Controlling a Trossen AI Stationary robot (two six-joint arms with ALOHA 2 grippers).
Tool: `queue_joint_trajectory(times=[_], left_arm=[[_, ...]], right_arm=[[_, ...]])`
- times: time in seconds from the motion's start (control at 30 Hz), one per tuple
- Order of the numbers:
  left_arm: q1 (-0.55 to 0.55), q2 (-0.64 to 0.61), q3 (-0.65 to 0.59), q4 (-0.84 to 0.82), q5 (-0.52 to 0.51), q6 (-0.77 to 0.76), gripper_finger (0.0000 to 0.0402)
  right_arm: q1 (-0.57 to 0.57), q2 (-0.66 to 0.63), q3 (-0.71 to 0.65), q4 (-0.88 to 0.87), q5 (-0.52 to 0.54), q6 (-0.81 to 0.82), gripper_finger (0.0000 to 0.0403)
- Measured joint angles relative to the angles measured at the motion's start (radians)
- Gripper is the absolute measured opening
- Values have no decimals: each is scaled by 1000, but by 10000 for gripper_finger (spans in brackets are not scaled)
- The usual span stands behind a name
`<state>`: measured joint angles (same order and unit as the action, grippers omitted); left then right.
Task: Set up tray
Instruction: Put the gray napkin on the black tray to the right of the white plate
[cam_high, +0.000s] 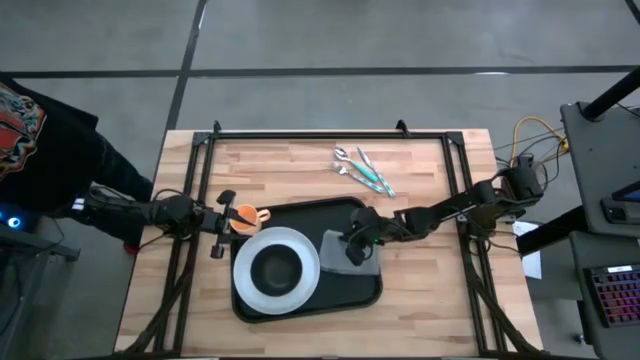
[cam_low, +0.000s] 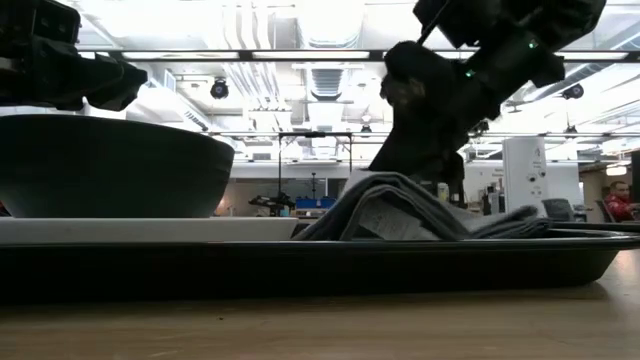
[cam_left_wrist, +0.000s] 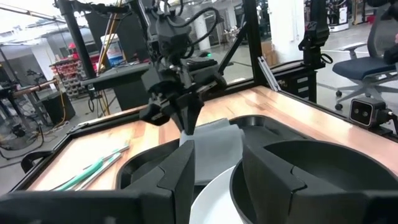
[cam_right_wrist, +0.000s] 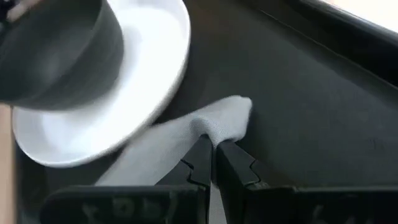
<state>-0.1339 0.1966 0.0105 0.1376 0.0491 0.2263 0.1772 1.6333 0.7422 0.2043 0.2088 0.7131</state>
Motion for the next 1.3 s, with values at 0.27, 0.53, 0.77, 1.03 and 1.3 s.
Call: queue_joint_trajectory(times=[0.27, 0.53, 0.77, 1.03, 1.3], left_arm=[[0, 16, 0, 1, 0, 0, 116], [0, 36, 0, 0, 0, 0, 116], [0, 47, 0, 0, 0, 0, 116], [0, 52, 0, 0, 0, 0, 116], [0, 52, 0, 0, 0, 0, 116]], right_arm=[[44, 23, 0, -118, 199, 239, 8], [128, 16, -20, -198, 332, 440, 8], [132, 16, 58, -227, 399, 445, 8], [153, 55, 123, -342, 467, 634, 8], [192, 156, 246, -562, 468, 852, 8]])
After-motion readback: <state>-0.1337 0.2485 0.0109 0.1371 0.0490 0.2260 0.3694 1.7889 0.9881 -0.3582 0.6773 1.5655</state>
